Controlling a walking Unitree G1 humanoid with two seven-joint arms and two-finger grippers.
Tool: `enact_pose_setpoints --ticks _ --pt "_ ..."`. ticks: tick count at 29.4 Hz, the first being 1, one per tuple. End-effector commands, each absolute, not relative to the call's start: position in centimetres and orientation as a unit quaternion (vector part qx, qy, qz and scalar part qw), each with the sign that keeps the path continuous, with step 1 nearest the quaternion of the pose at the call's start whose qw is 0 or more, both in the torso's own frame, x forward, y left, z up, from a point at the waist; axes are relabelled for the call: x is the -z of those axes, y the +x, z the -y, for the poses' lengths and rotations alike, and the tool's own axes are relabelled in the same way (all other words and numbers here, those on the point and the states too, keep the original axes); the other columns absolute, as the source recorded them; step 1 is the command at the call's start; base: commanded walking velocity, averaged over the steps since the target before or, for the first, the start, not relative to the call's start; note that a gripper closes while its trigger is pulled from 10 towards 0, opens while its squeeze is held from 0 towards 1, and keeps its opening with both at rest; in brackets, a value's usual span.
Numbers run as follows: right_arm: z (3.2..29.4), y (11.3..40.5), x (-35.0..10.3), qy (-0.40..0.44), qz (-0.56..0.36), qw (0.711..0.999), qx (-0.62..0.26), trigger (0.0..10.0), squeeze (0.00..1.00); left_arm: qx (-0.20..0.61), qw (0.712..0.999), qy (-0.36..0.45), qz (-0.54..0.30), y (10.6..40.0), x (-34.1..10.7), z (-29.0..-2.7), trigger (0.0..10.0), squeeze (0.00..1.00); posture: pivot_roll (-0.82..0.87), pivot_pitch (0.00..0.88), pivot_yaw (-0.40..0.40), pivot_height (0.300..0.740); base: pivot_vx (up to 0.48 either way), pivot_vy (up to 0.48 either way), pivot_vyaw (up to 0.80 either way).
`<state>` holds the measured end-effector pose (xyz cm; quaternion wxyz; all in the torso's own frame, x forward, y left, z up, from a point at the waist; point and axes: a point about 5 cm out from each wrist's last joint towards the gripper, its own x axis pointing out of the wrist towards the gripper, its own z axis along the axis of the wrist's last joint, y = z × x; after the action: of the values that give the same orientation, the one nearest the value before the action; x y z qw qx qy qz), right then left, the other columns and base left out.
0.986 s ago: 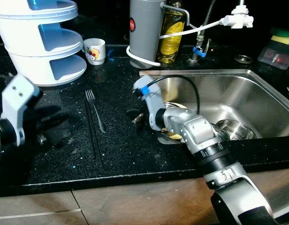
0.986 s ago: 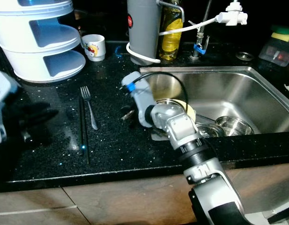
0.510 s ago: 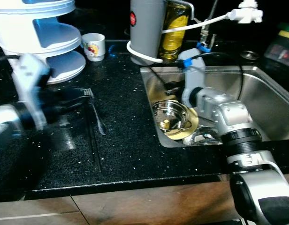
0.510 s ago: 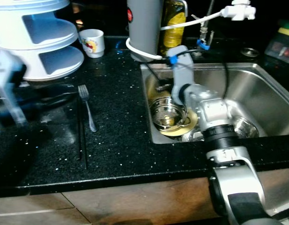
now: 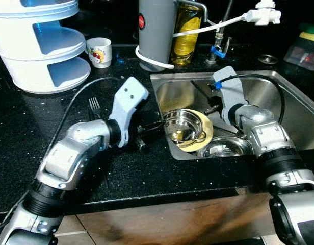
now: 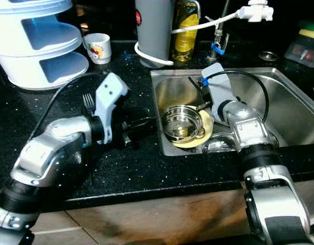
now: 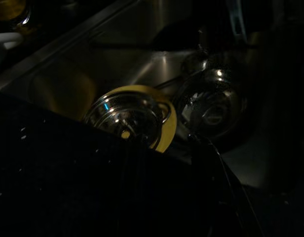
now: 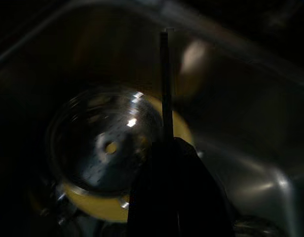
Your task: Kitchen organization
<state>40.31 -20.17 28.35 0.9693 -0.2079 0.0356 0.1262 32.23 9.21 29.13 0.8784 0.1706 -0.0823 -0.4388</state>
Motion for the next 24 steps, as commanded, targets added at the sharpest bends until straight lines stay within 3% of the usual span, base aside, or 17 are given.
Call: enact_pose_setpoints --ticks 1,4,6,7,8,9,20,21,22,23,24 --pt "19.9 40.3 -26.1 -0.196 -0.069 0.966 -0.152 0.0 0.00 0.442 0.875 0.179 0.083 32.2 -28.9 -8.6 10.0 0.00 0.04 0.213 -0.010 0.740 0.000 0.000 0.00" --pt "19.6 40.3 -25.5 -0.187 -0.074 0.966 -0.160 0.0 0.00 0.447 0.873 0.174 0.085 32.1 -28.8 -8.5 10.0 0.00 0.04 0.213 -0.010 0.740 0.000 0.000 0.00" --pt "19.3 40.3 -25.0 -0.190 -0.078 0.965 -0.164 3.1 0.00 0.450 0.873 0.170 0.087 32.1 -28.9 -8.4 10.0 0.00 0.04 0.213 -0.010 0.740 0.000 0.000 0.00" --pt "19.3 40.3 -25.0 -0.190 -0.078 0.965 -0.164 3.1 0.00 0.450 0.873 0.170 0.087 32.1 -28.9 -8.4 10.0 0.00 0.04 0.213 -0.010 0.740 0.000 0.000 0.00" --pt "19.1 40.3 -24.8 -0.190 -0.081 0.964 -0.169 4.9 0.00 0.450 0.873 0.164 0.089 32.1 -28.9 -8.4 10.0 0.00 0.05 0.212 -0.011 0.740 0.000 0.000 0.00" --pt "18.6 40.4 -24.4 -0.192 -0.084 0.962 -0.175 10.0 0.00 0.450 0.873 0.163 0.090 32.2 -28.9 -8.6 10.0 0.00 0.05 0.213 -0.015 0.740 0.000 0.000 0.00" --pt "18.1 40.5 -24.2 -0.192 -0.084 0.960 -0.183 10.0 0.00 0.448 0.874 0.166 0.092 32.3 -29.1 -9.4 10.0 0.00 0.06 0.212 -0.018 0.740 0.000 0.000 0.00" --pt "18.3 40.5 -24.3 -0.193 -0.086 0.961 -0.180 10.0 0.20 0.448 0.874 0.165 0.093 32.4 -29.1 -9.4 10.0 0.00 0.05 0.213 -0.019 0.740 0.000 0.000 0.00" --pt "18.3 40.5 -24.3 -0.193 -0.086 0.961 -0.180 10.0 0.20 0.448 0.874 0.165 0.093 32.4 -29.1 -9.4 10.0 0.00 0.05 0.213 -0.019 0.740 0.000 0.000 0.00" --pt "18.4 40.5 -24.3 -0.194 -0.087 0.961 -0.177 10.0 0.40 0.448 0.874 0.164 0.094 32.3 -29.1 -9.4 10.0 0.00 0.05 0.212 -0.018 0.740 0.000 0.000 0.00" --pt "18.5 40.5 -24.3 -0.195 -0.087 0.961 -0.175 10.0 0.89 0.449 0.874 0.162 0.096 32.1 -29.1 -9.3 10.0 0.00 0.05 0.212 -0.018 0.740 0.000 0.000 0.00"
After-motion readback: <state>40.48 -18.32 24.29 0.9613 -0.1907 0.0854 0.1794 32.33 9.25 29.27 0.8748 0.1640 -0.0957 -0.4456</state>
